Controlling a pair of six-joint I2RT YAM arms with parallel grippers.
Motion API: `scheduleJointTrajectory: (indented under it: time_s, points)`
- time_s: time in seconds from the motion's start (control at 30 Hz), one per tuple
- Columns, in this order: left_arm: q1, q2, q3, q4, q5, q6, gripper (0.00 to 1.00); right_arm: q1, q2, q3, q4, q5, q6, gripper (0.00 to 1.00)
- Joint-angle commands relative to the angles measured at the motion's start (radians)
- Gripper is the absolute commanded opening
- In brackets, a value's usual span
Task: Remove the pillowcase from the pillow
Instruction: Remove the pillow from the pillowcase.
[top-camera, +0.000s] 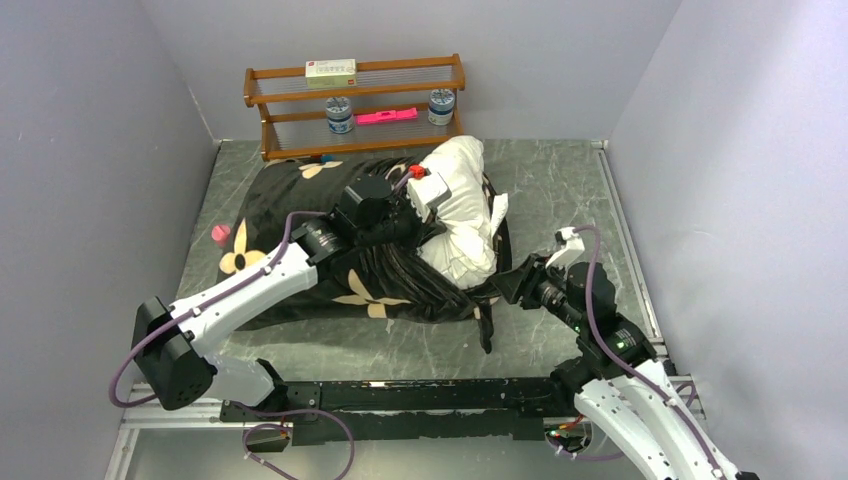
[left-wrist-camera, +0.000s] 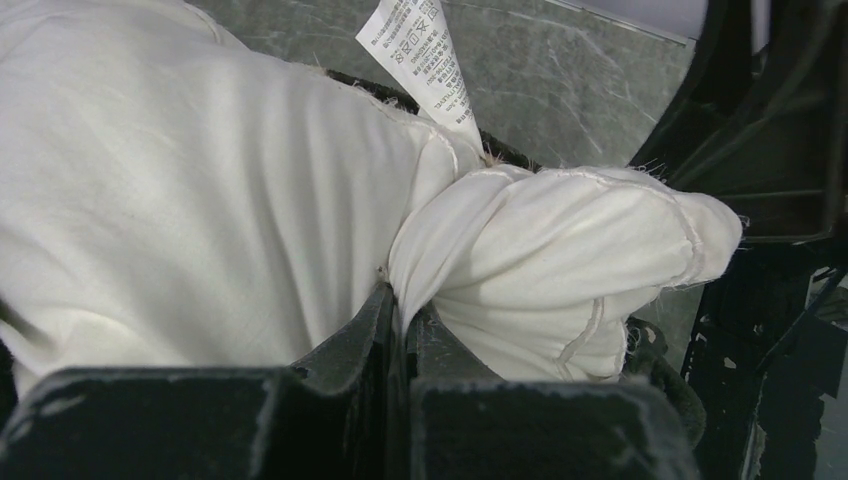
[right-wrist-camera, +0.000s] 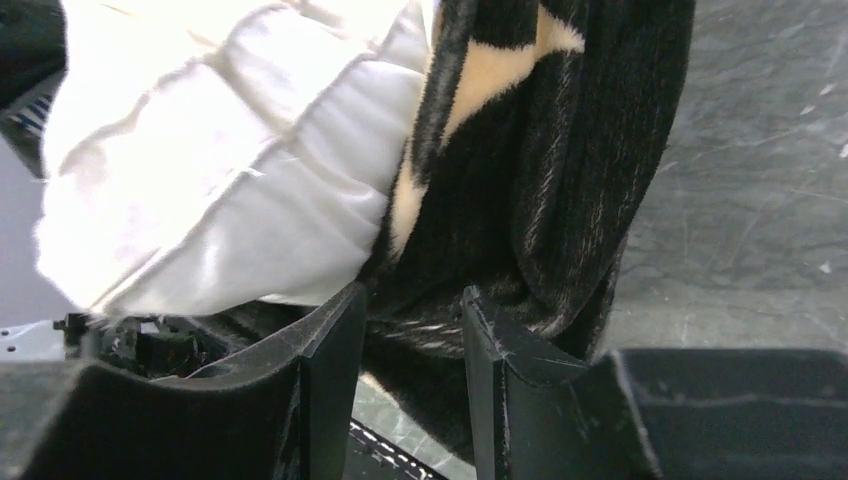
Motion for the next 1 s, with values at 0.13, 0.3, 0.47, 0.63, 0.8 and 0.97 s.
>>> scheduleJointTrajectory:
  time_s: [0.13, 0.3, 0.47, 0.63, 0.8, 0.97]
  points:
    - [0.049, -0.112, -0.029, 0.026, -0.016, -0.006, 0.05, -0.004, 0.045, -0.166, 0.353, -0.083, 0.047, 0.36]
    - [0.049, -0.138, -0.060, 0.060, 0.068, -0.030, 0.05, -0.003, 0.116, -0.303, 0.624, -0.112, 0.109, 0.25]
    - [0.048, -0.173, -0.096, 0.113, 0.155, -0.059, 0.05, -0.005, 0.275, -0.381, 0.816, -0.106, 0.085, 0.20]
    - [0.049, -0.180, -0.109, 0.097, 0.126, -0.055, 0.05, -0.007, 0.316, -0.303, 0.697, -0.125, -0.001, 0.19]
    - [0.048, -0.186, -0.130, 0.098, 0.110, -0.031, 0.05, -0.008, 0.142, -0.238, 0.426, -0.044, -0.086, 0.38]
    - [0.049, -0.200, -0.135, 0.091, 0.122, 0.001, 0.05, -0.007, 0.008, -0.181, 0.267, -0.031, -0.096, 0.52]
